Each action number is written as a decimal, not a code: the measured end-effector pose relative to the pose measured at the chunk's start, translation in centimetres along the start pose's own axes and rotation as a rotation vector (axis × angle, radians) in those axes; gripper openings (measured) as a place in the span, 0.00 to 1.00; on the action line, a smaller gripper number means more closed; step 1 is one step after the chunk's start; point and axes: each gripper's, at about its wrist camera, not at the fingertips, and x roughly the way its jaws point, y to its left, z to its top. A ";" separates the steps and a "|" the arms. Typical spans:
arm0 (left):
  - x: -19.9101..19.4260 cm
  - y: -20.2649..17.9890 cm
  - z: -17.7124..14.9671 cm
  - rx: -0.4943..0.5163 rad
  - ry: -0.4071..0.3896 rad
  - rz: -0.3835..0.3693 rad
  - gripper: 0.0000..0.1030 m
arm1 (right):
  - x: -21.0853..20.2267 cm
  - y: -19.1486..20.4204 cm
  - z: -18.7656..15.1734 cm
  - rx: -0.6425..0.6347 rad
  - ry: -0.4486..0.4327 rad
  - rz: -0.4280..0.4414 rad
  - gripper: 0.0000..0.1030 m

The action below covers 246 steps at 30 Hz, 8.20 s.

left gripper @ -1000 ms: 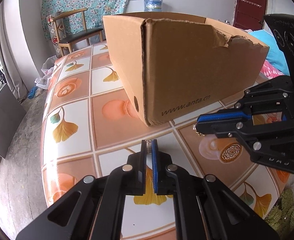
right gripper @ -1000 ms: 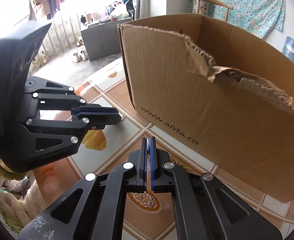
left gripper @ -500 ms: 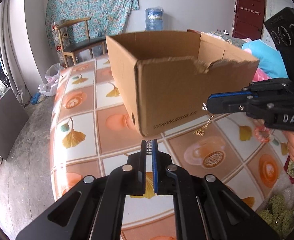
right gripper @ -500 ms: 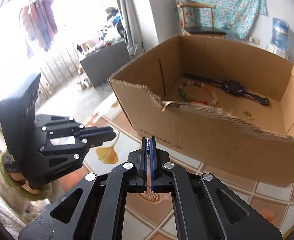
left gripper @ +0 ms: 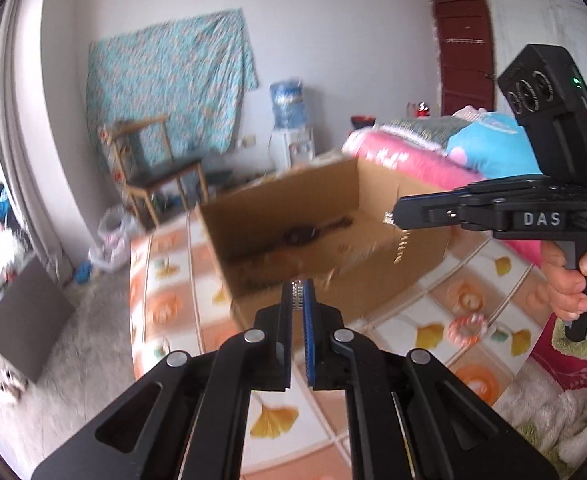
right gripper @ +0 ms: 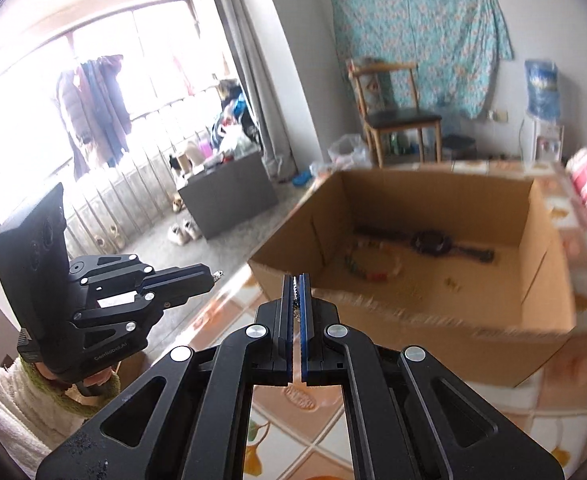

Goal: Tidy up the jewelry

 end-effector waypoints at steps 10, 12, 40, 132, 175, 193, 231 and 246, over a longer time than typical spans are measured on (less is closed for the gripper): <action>6.0 -0.3 6.6 -0.030 0.034 -0.223 0.04 | 1.6 -5.2 4.3 0.029 0.039 -0.006 0.01; 8.0 -0.3 7.3 -0.047 0.073 -0.255 0.04 | 2.8 -7.0 4.6 0.064 0.092 0.003 0.01; 20.9 -1.4 8.8 -0.157 0.409 -0.363 0.47 | 7.4 -14.2 2.3 0.022 0.237 -0.166 0.14; 8.0 -4.2 -4.0 -0.019 0.193 -0.086 0.00 | -2.2 -5.5 -11.8 0.172 0.123 -0.279 0.07; 23.5 -1.3 9.4 -0.213 0.486 -0.446 0.20 | 8.0 -18.5 4.5 0.032 0.199 -0.178 0.08; 13.7 -1.1 11.7 -0.130 0.205 -0.296 0.77 | -2.4 -14.1 4.9 -0.017 -0.044 -0.264 0.57; 2.2 0.3 3.5 -0.382 0.135 0.297 0.95 | -2.3 -5.1 -2.8 0.143 -0.008 -0.750 0.92; 6.2 0.3 2.6 -0.446 0.331 0.257 0.95 | 0.7 -7.1 -3.8 0.208 0.119 -0.715 0.92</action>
